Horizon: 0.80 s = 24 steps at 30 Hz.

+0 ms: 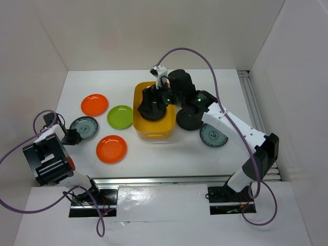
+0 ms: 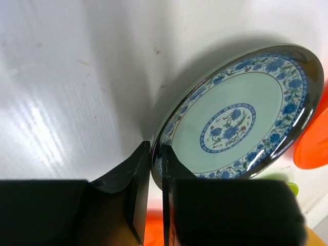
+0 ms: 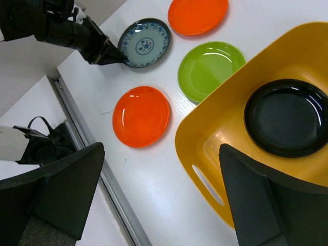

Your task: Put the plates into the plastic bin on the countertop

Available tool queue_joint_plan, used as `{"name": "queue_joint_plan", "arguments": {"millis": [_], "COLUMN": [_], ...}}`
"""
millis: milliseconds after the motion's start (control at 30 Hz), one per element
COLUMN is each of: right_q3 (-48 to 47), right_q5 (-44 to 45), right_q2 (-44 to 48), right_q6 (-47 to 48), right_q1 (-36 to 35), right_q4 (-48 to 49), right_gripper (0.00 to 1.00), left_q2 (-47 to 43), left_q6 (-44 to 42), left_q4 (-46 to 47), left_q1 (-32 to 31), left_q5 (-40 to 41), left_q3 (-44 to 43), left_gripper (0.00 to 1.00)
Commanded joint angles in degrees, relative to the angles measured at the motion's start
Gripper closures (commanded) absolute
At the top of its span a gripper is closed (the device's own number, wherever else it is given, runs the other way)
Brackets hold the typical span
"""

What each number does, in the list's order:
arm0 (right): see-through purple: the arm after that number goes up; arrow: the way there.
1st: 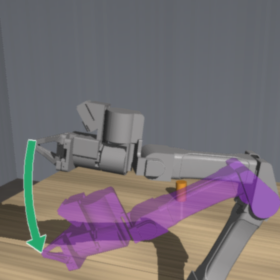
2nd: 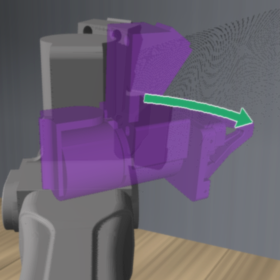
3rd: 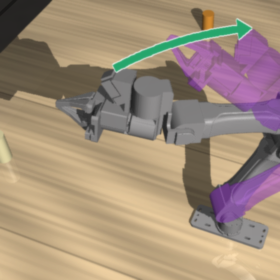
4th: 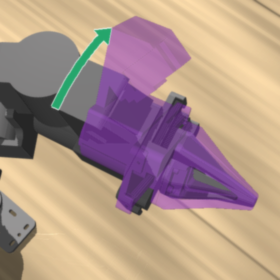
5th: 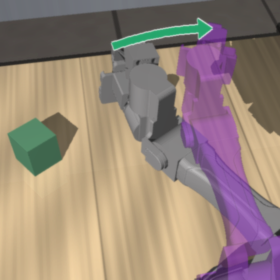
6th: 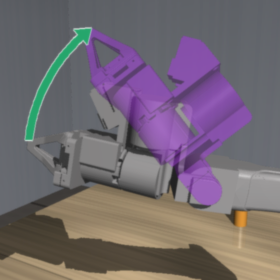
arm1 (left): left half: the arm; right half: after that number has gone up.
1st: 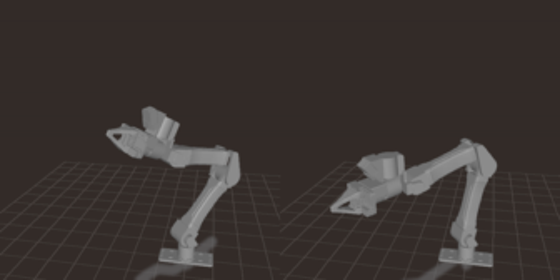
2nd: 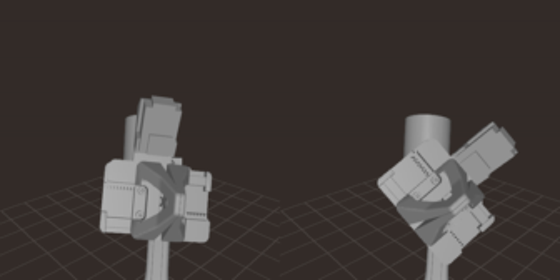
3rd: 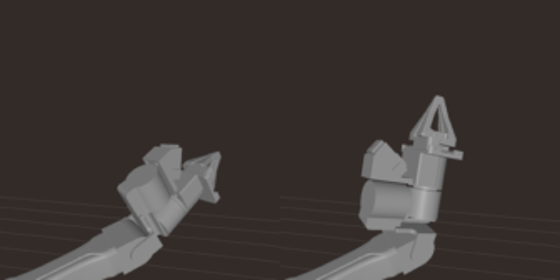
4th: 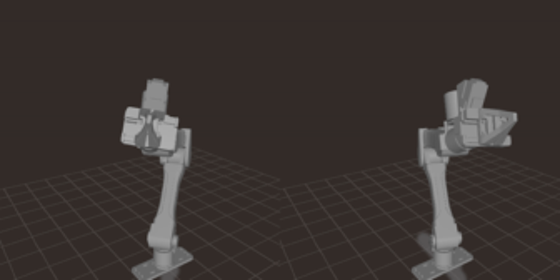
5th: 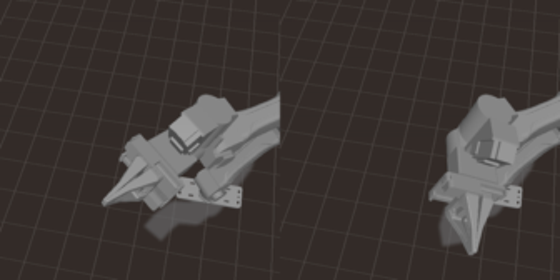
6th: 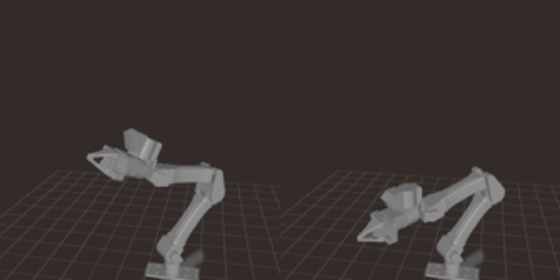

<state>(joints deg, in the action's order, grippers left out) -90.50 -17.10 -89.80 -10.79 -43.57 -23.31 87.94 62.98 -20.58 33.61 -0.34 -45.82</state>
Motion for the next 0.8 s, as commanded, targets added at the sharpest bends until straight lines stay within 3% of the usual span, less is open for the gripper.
{"name": "queue_joint_plan", "arguments": {"millis": [0,133,233,400,500,567,633,767], "right_q3": [-2.3,-2.3,-2.3,-2.8,-3.5,-4.0,-4.0,-4.0], "right_q5": [0.9,1.5,2.1,6.0,12.8,23.1,33.9,45.9], "right_q2": [1.7,1.7,1.7,1.2,2.4,3.7,5.5,8.6], "right_q6": [0.2,0.2,0.2,0.2,0.2,0.2,0.2,-0.9], "right_q1": [0.2,0.8,1.4,3.0,5.8,5.8,5.8,6.4], "right_q4": [0.7,0.7,0.7,-0.3,-1.6,-2.2,-2.2,-1.7], "right_gripper": [0.0,0.0,0.0,0.0,0.0,0.0,0.0,0.0], "left_q2": [-3.9,-17.5,-18.6,-20.5,-18.8,-15.4,-12.8,-4.5], "left_q6": [-3.1,-5.2,-5.2,-5.2,-6.1,-8.8,-11.8,-16.8], "left_q4": [-10.8,-12.1,-16.6,-13.2,-9.3,-6.7,-5.4,-5.4], "left_q1": [0.4,0.4,-1.0,-5.4,-12.9,-20.7,-28.8,-39.2], "left_q5": [4.4,2.0,2.0,-7.0,-10.9,-10.9,-9.3,-5.4], "left_q3": [-1.9,-7.0,-12.9,-17.5,-22.5,-26.7,-29.7,-37.7], "left_gripper": [1.0,1.0,1.0,1.0,1.0,1.0,1.0,1.0]}}
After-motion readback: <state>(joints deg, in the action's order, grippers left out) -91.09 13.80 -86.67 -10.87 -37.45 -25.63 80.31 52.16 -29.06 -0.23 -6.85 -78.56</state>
